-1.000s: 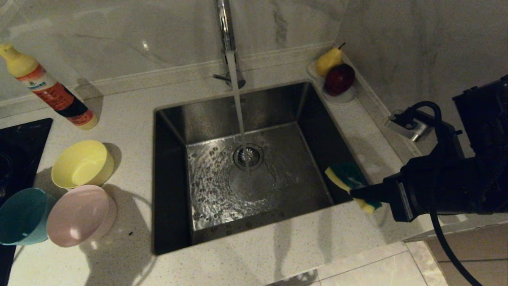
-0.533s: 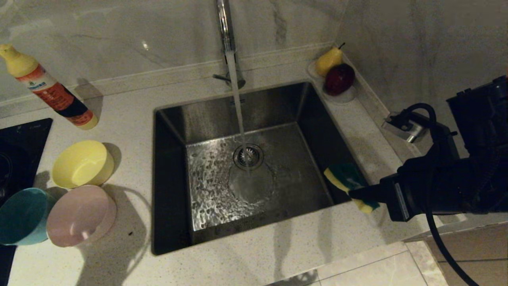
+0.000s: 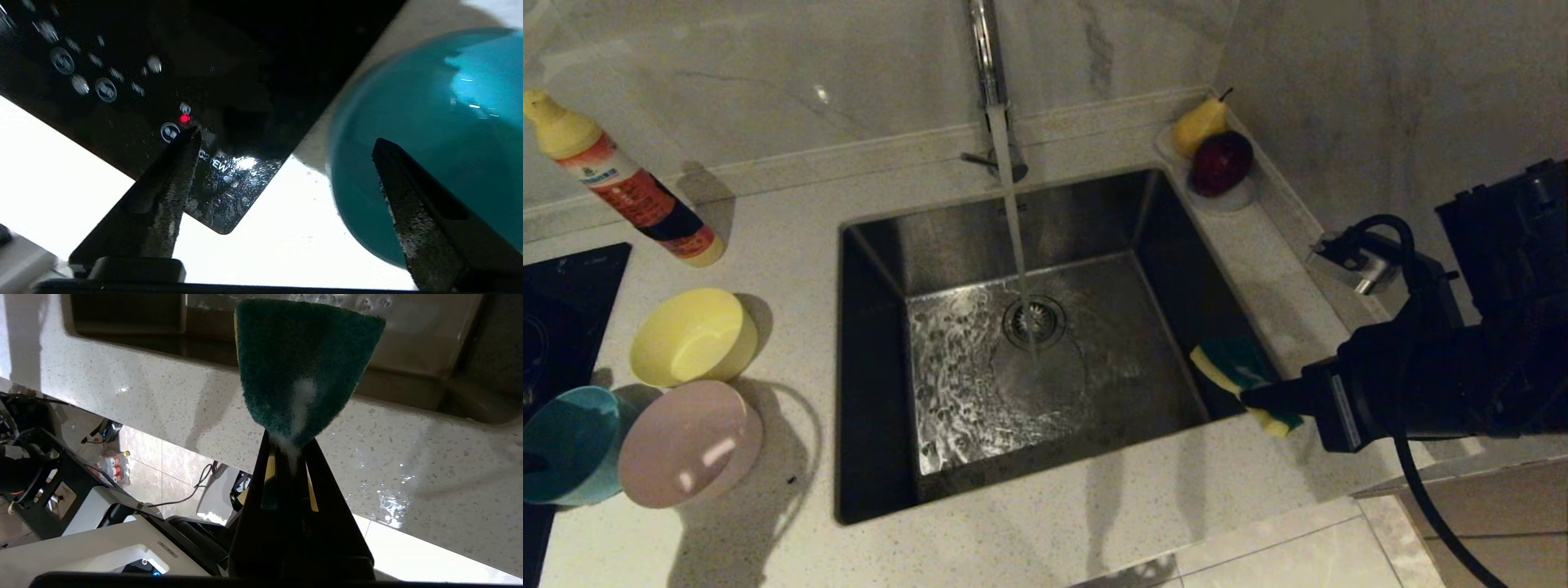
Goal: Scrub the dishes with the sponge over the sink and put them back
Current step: Pick up a bowl and the sponge
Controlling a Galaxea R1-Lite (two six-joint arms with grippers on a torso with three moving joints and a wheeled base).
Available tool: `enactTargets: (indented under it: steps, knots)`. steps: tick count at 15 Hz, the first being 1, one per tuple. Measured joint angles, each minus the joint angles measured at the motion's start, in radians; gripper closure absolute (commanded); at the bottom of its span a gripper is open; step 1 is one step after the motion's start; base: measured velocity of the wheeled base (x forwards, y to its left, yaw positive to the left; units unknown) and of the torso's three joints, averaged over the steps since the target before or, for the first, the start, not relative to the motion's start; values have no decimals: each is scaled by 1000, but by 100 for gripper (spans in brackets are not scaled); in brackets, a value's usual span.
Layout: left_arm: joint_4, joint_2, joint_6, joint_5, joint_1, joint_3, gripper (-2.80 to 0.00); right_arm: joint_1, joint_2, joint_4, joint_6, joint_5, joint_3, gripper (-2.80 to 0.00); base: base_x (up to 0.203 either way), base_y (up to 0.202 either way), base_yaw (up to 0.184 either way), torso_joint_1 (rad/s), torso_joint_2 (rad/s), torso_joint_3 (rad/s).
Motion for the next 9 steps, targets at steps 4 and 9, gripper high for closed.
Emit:
enactTargets:
  steps: [4, 9]
  knots:
    - [-5, 43, -46, -50, 0, 10, -280, -7, 6, -18, 0, 2, 4, 0, 0, 0, 0, 0, 0, 0]
    - [-4, 76, -60, -71, 0, 12, -280, -15, 13, -18, -2, 2, 2, 0, 0, 0, 0, 0, 0, 0]
